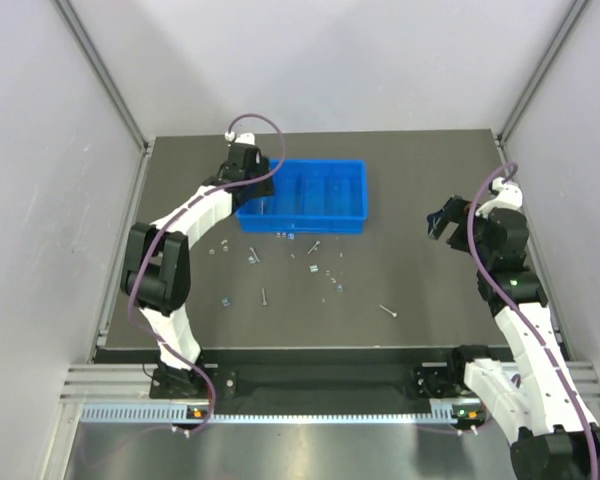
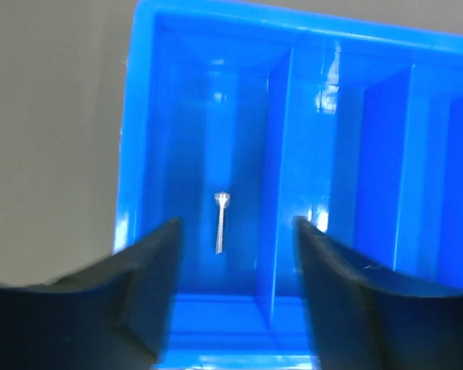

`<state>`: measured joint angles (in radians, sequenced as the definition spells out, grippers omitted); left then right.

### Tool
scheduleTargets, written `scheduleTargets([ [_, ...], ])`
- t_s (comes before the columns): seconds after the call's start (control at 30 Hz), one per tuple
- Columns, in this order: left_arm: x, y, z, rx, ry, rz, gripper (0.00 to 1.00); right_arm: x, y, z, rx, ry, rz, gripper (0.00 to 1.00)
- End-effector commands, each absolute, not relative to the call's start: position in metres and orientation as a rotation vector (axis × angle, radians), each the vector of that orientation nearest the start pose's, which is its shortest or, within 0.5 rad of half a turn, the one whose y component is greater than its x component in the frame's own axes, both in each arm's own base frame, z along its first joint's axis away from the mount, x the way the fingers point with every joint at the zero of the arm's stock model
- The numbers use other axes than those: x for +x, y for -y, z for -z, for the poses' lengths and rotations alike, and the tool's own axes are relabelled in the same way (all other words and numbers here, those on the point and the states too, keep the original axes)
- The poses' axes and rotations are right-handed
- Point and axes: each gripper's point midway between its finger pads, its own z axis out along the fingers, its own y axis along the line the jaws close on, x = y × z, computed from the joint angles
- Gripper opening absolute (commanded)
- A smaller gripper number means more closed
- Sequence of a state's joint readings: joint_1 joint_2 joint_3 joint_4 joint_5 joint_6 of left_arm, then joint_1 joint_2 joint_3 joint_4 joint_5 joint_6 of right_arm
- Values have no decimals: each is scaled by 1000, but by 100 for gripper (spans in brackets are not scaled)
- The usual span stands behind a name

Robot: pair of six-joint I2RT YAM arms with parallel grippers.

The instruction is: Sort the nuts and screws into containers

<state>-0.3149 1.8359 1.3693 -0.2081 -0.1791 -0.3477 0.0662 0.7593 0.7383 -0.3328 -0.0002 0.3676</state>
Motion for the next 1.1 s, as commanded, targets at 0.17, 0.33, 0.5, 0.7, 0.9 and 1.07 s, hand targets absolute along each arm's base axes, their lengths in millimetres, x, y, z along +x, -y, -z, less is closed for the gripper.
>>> scheduleTargets([
  [0.17, 464, 144, -211, -151, -2089, 200, 75, 293, -38, -235, 268, -1897, -293, 100],
  [0.33, 386, 141, -224, -239, -2064, 134, 75, 291, -36, -231, 274, -1907, -284, 100],
  [0.5, 328, 133, -195, -333, -2127, 147, 74, 291, -37, -226, 272, -1923, -289, 100],
  [0.7, 270, 141, -136, -392, -2281, 187, 73, 289, -37, -216, 287, -1944, -291, 100],
  [0.9, 236, 142, -83, -423, -2414, 116, 71, 288, -38, -209, 295, -1964, -295, 100],
  [1.07, 231, 155, -65, -391, -2445, 134, 66, 288, -38, -205, 301, -1969, -294, 100],
])
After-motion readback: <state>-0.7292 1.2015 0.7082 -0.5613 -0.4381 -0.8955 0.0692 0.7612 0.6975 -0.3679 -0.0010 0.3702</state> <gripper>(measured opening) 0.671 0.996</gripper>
